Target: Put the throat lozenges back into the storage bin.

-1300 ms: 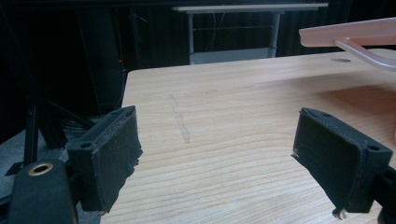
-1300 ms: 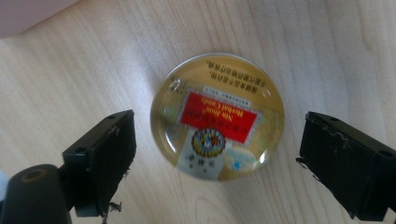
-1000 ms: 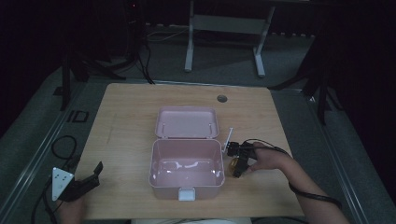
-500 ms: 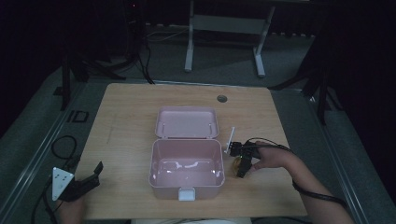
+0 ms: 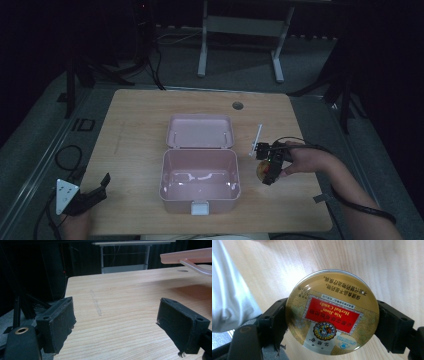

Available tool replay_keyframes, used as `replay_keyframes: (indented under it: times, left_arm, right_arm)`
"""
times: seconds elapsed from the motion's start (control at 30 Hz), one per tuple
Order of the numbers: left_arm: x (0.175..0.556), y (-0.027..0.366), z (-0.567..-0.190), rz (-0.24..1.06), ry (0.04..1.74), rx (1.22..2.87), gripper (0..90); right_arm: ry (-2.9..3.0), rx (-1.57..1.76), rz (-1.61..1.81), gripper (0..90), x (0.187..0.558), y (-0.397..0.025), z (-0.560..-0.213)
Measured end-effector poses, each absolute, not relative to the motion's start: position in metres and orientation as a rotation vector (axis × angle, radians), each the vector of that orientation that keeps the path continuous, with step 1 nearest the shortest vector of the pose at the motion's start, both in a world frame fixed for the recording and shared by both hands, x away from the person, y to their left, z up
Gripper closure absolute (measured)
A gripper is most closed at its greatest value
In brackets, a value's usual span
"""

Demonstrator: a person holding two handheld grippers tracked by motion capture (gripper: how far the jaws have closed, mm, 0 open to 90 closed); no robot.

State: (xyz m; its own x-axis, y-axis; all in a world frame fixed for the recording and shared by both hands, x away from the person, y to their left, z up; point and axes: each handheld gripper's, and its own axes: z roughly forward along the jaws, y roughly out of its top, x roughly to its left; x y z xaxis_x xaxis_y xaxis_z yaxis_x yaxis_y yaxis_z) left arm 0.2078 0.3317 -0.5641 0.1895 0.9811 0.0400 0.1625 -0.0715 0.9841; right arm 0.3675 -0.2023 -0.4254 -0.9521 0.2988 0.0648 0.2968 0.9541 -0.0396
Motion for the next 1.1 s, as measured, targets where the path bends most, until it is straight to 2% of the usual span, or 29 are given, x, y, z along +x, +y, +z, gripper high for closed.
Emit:
replay_keyframes:
  times: [0.4, 0.87, 1.1]
  left_arm:
    - [0.208, 0.332, -0.564, 1.025, 1.162, 1.459, 15.0]
    - [0.208, 0.332, -0.564, 1.022, 1.163, 1.457, 15.0]
    - [0.208, 0.332, -0.564, 1.020, 1.161, 1.455, 15.0]
  right_arm:
    - [-3.112, -0.403, 0.020, 20.3, 0.349, -0.196, -0.358]
    - [-3.094, -0.259, -0.028, 20.3, 0.341, -0.162, -0.350]
    - [-3.086, -0.159, -0.019, 20.3, 0.337, -0.130, -0.352]
